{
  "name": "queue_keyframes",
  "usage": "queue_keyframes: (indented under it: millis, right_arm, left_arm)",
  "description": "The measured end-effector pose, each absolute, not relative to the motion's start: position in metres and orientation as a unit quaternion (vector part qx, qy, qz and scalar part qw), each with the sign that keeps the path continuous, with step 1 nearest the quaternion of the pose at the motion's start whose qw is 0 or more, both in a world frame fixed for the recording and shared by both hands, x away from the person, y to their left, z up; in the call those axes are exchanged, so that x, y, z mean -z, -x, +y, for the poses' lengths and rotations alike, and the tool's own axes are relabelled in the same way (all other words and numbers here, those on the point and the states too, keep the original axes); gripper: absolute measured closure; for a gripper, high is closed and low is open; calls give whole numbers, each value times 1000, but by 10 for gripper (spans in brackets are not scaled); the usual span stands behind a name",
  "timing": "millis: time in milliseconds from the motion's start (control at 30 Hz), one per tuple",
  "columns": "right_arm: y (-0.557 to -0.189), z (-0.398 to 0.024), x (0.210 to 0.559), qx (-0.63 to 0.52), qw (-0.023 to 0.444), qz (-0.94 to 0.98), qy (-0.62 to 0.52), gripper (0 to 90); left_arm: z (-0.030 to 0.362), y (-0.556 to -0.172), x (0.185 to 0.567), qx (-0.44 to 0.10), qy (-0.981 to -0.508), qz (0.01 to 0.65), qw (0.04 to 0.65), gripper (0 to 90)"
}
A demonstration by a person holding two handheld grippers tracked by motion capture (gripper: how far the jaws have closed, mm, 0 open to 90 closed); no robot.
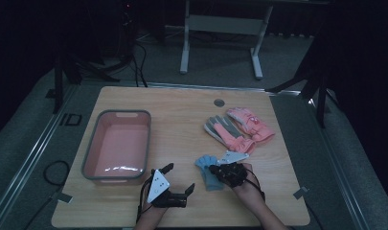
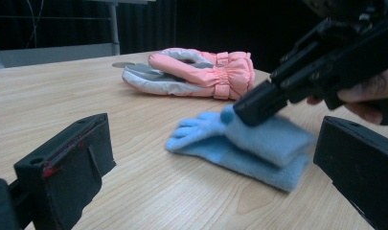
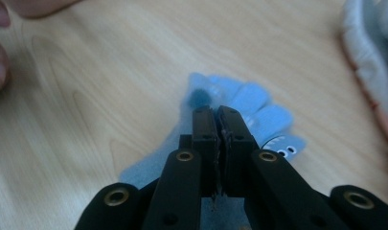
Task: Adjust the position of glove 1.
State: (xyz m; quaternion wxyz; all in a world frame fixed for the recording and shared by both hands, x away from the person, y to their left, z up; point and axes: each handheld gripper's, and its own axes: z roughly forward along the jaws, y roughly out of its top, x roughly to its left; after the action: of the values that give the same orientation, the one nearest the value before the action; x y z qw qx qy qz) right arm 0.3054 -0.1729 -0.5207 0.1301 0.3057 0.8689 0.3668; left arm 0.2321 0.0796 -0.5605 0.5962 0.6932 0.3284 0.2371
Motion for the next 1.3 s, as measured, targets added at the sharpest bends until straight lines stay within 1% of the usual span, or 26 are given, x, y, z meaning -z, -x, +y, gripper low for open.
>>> queue_keyframes:
  millis: [133,267,300,467,633,667,700,733,767,800,833,867,900,933,967,1000,1067,1100,1133,1167,1200,1233,1267,1300]
  right_arm:
    - [-305,-172,526,-362,122,872,-306,856]
    - [-306,-173,531,-362,105,873,-309,830]
    - [-307,-173,534,-360,96,875,-308,794]
    - [-307,-172,538,-357,87,880,-302,727]
    - [-307,-172,539,-359,88,880,-298,686]
    - [-307,-174,538,-367,88,877,-297,613]
    - [-307,-174,538,-367,88,877,-297,613]
    - [-304,-176,533,-380,90,874,-290,556]
    - [-304,-176,532,-383,89,873,-288,531]
    - [-304,-176,532,-383,89,873,-288,531]
    - [-303,-177,529,-390,91,871,-284,479]
    - [-302,-178,527,-395,97,869,-281,450]
    - [-301,-183,523,-410,101,863,-279,351]
    - [-301,-185,523,-416,97,861,-277,302]
    - [-301,-185,523,-416,97,861,-277,302]
    - [-303,-190,521,-425,76,859,-277,241]
    - [-305,-196,521,-440,62,852,-277,169]
    - [-306,-199,521,-441,63,851,-277,164]
    - [-307,-202,521,-438,63,852,-279,158]
    - [-308,-206,521,-444,60,848,-285,160]
    - [-310,-210,520,-451,58,843,-289,168]
    - [-310,-210,520,-451,58,843,-289,168]
    - [-311,-213,519,-456,60,838,-294,197]
    - [-312,-218,515,-460,59,834,-297,177]
  left_arm:
    - [79,-232,561,-237,-693,329,596,0]
    - [79,-232,561,-237,-694,328,596,0]
    - [79,-232,560,-236,-694,328,596,0]
    - [79,-233,560,-234,-695,327,595,0]
    - [78,-232,560,-237,-698,324,593,0]
    - [78,-232,560,-237,-696,325,594,0]
    - [78,-232,560,-237,-696,325,594,0]
    - [76,-233,560,-238,-696,332,591,0]
    - [76,-233,560,-238,-697,335,588,0]
    - [76,-233,560,-238,-697,335,588,0]
    - [76,-233,560,-236,-696,334,590,0]
    - [76,-233,560,-235,-697,334,590,1]
    - [74,-233,560,-236,-705,329,583,1]
    - [74,-233,560,-236,-705,329,583,0]
    - [72,-233,559,-240,-710,325,577,0]
    - [68,-231,558,-252,-733,309,551,1]
    - [66,-230,558,-258,-738,300,546,1]
    - [64,-228,558,-262,-743,296,540,1]
    - [61,-228,557,-245,-759,291,528,1]
    - [61,-228,557,-245,-759,291,528,1]
    - [55,-227,556,-226,-779,289,509,1]
    - [55,-227,556,-226,-779,289,509,1]
    - [52,-228,555,-205,-789,281,506,1]
    - [50,-228,554,-191,-794,277,506,0]
